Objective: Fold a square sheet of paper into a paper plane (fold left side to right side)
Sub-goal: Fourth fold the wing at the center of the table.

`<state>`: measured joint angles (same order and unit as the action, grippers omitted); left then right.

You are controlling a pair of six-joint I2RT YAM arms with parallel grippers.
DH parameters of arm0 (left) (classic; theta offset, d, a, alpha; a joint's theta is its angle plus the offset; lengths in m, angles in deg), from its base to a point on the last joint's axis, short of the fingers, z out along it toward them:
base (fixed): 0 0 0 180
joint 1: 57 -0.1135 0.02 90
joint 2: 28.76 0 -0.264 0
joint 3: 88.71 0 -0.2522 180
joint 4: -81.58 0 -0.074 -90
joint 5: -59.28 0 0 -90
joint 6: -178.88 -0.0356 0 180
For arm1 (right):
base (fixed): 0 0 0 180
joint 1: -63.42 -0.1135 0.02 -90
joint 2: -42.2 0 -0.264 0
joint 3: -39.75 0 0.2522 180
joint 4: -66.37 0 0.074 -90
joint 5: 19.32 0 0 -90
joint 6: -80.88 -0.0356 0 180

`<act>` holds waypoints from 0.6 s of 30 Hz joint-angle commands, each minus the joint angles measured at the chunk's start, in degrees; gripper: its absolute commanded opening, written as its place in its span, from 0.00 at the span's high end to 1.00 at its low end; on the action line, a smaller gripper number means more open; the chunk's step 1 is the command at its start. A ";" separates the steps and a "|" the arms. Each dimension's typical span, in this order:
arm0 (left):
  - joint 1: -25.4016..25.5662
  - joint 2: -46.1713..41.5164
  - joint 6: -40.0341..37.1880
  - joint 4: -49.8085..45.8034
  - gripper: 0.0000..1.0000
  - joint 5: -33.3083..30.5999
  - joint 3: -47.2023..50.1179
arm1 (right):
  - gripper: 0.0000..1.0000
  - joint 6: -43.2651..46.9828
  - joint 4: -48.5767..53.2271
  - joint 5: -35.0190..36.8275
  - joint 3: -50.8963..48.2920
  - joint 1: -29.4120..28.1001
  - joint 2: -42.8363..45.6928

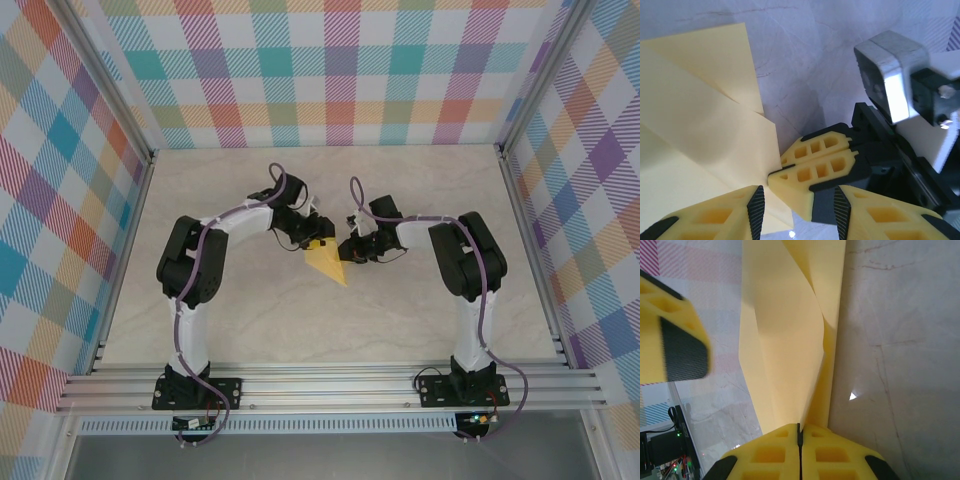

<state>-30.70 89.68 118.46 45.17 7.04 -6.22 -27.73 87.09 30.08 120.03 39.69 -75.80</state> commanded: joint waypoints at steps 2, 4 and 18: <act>0.94 3.05 1.10 0.68 0.57 1.76 -2.32 | 0.95 1.78 2.73 0.87 0.98 -0.45 -2.07; 0.92 4.05 1.04 0.51 0.57 0.90 -2.35 | 0.95 1.74 2.83 0.97 0.98 -0.53 -2.09; 0.94 5.32 0.37 -0.40 0.57 -3.52 1.32 | 0.92 1.16 2.48 0.18 1.17 -0.53 -1.79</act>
<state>-30.07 93.87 119.09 45.54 5.31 -6.63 -27.71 88.21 29.86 120.75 39.65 -76.06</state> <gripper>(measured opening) 0.429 0.078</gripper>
